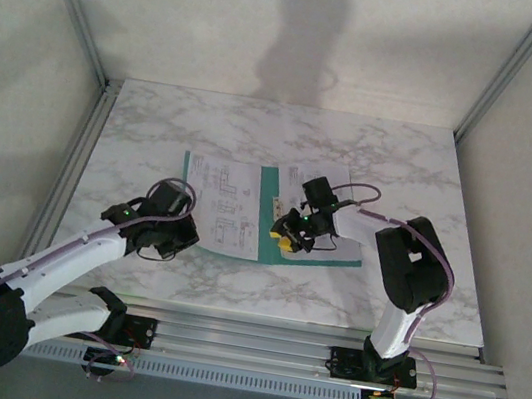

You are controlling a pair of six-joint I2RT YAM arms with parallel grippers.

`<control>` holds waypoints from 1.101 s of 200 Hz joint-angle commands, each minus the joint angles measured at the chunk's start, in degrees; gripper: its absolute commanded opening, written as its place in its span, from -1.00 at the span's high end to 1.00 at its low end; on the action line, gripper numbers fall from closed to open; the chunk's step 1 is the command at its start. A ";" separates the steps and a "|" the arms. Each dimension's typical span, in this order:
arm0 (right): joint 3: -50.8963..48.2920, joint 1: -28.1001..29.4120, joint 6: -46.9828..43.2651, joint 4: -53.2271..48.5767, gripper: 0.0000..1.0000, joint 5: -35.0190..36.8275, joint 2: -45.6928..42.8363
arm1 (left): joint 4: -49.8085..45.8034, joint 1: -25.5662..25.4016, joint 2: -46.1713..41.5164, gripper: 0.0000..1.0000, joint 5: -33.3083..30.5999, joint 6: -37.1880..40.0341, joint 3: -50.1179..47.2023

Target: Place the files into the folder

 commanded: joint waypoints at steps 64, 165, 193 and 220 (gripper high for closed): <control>4.11 -3.52 -6.06 -8.70 0.25 11.99 -15.37 | -20.89 -0.35 6.67 1.00 -16.53 12.53 18.56; -3.48 -12.81 -10.57 -16.93 0.57 14.05 -12.78 | -31.78 -8.31 19.29 1.00 -29.84 16.52 39.08; -4.02 -12.80 -10.03 -14.87 0.64 12.25 -9.93 | -34.26 -13.35 25.46 1.00 -34.40 15.01 45.27; -4.09 -12.65 -9.99 -13.94 0.73 11.03 -6.24 | -33.54 -17.68 31.40 0.98 -34.47 14.61 51.81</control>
